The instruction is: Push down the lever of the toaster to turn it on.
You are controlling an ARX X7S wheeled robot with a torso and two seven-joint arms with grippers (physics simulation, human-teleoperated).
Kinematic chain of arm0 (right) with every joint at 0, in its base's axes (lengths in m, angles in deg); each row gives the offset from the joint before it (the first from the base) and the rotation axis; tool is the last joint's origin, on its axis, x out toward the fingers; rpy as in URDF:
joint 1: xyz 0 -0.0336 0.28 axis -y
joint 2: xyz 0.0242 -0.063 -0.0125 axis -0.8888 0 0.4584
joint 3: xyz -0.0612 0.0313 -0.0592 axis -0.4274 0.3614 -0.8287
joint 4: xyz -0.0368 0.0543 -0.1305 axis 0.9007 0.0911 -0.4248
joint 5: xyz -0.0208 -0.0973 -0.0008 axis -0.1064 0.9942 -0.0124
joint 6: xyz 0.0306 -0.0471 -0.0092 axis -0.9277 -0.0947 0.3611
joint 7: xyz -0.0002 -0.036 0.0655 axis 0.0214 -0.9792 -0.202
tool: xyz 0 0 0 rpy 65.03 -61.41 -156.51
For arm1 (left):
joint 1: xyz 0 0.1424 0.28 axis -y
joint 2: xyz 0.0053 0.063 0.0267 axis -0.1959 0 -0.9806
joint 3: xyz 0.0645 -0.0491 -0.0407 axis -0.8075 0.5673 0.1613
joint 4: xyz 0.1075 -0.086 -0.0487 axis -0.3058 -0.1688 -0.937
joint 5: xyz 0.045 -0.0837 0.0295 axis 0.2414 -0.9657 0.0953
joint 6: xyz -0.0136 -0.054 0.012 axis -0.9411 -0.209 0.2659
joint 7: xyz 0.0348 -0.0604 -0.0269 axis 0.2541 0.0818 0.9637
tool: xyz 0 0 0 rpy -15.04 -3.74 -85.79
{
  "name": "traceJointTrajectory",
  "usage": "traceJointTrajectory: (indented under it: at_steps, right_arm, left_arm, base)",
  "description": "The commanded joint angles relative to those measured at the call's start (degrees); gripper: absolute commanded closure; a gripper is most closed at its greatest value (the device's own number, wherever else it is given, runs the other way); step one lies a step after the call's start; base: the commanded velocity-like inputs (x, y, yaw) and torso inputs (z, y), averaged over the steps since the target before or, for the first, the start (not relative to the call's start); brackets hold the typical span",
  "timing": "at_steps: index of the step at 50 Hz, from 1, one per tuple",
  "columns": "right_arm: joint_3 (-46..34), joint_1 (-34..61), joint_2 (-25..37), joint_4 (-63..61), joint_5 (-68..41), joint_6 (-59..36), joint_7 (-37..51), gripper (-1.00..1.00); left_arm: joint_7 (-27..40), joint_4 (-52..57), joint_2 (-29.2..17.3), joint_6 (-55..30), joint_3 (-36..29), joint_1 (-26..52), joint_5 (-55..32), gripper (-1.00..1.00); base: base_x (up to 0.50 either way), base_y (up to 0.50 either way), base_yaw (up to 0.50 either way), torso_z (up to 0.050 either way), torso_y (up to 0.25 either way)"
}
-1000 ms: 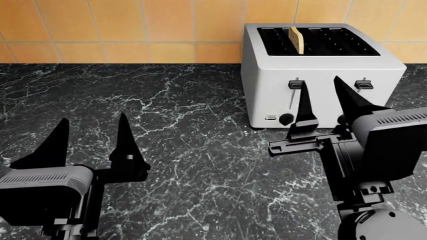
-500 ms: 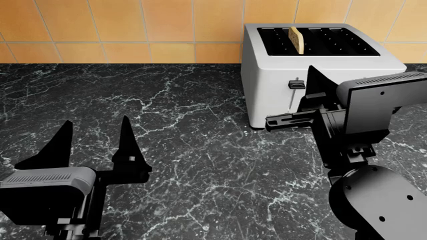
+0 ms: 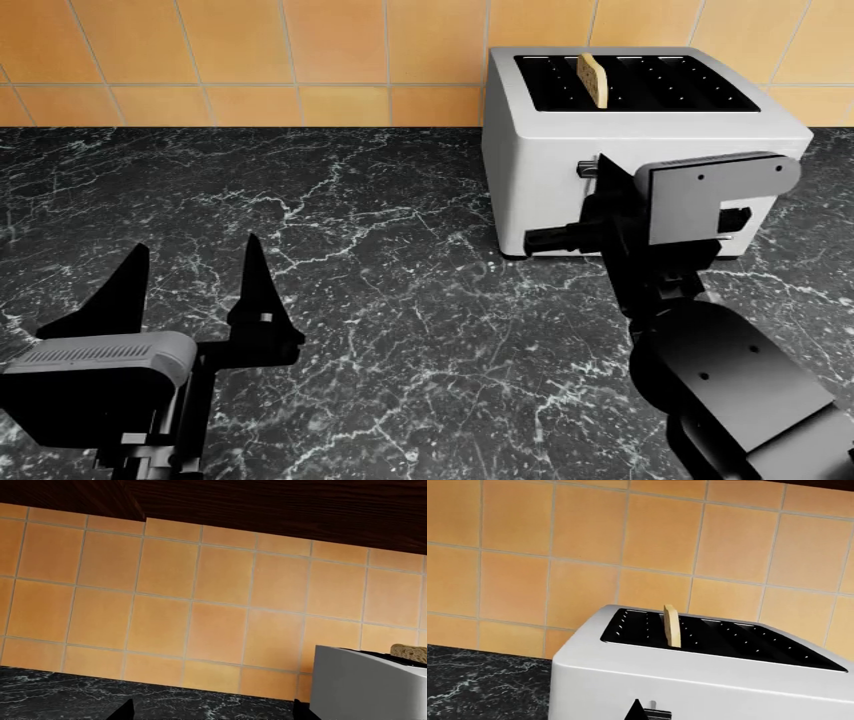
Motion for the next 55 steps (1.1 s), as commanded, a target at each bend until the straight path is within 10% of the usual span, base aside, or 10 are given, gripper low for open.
traceJointTrajectory:
  at_steps: [1, 55]
  right_arm:
    - [-0.58, -0.32, -0.28, 5.30, 2.02, 2.36, -0.37, 1.00]
    - [-2.64, 1.49, -5.18, 24.31, 3.47, 11.28, -5.60, 1.00]
  left_arm:
    - [0.13, -0.50, -0.17, 0.41, -0.22, -0.17, 0.07, -1.00]
    - [0.50, -2.49, -0.96, 2.20, -1.61, -0.55, 0.41, -1.00]
  base:
    - [0.00, 0.00, 0.00, 0.000, 0.000]
    - [0.00, 0.00, 0.00, 0.000, 0.000]
